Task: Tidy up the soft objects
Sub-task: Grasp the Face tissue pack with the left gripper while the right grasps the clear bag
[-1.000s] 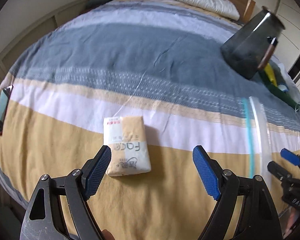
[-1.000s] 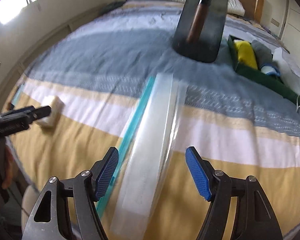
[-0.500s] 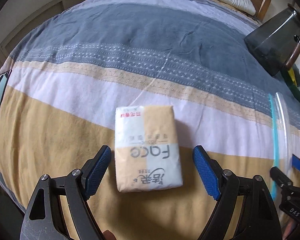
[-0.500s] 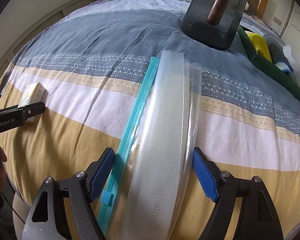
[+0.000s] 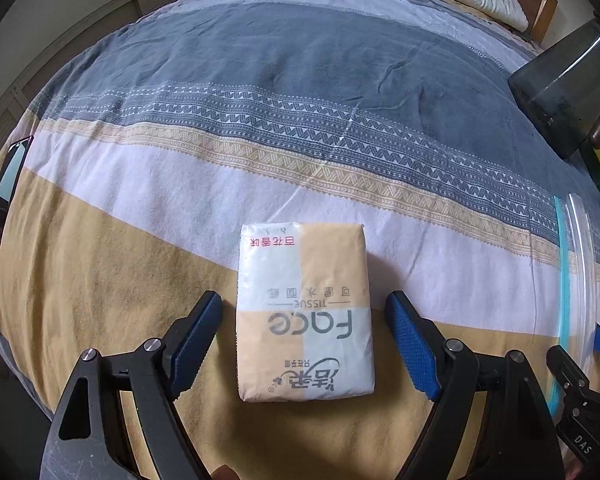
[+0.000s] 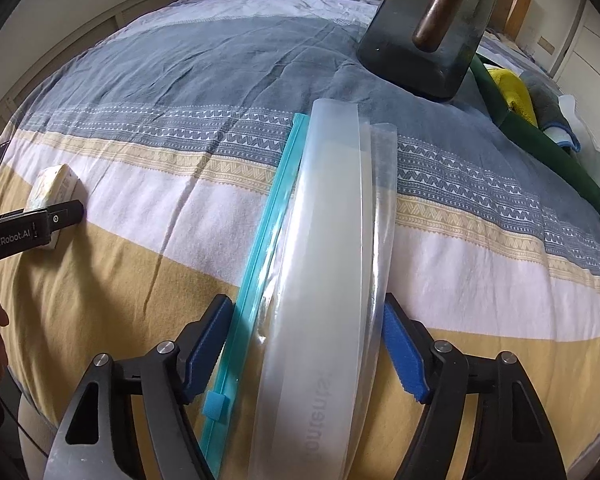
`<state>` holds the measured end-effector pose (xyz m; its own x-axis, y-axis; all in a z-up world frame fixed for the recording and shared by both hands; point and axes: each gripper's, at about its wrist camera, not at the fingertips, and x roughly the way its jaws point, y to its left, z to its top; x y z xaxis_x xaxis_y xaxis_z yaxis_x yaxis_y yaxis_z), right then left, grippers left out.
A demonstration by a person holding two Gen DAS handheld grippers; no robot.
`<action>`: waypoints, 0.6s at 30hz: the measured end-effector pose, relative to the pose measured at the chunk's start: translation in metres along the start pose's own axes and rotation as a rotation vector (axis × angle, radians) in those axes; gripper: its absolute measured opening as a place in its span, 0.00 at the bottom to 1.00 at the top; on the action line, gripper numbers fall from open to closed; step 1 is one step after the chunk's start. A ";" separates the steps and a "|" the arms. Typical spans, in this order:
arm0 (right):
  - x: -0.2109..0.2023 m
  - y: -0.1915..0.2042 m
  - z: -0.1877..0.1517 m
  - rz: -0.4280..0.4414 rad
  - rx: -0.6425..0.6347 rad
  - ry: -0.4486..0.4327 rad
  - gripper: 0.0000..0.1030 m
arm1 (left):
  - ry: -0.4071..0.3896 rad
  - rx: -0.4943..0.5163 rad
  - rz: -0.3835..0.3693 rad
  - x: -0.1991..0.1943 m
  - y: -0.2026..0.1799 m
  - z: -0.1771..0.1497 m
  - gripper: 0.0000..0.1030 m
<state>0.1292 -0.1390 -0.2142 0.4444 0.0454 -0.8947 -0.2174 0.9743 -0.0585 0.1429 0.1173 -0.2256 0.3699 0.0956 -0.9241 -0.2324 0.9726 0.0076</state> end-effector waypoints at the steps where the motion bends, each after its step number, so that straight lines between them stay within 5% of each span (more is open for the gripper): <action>1: 0.000 0.001 0.000 -0.001 0.000 -0.001 0.71 | -0.001 -0.004 0.001 -0.001 -0.001 -0.002 0.77; 5: 0.000 0.000 -0.001 -0.007 -0.005 -0.003 0.69 | -0.010 -0.010 0.008 0.001 -0.006 0.001 0.77; 18: -0.003 0.001 -0.003 0.002 -0.018 -0.012 0.27 | -0.037 -0.010 0.007 -0.004 -0.005 -0.003 0.55</action>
<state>0.1249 -0.1385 -0.2132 0.4542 0.0500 -0.8895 -0.2338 0.9701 -0.0649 0.1397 0.1115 -0.2231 0.4015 0.1105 -0.9092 -0.2444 0.9696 0.0099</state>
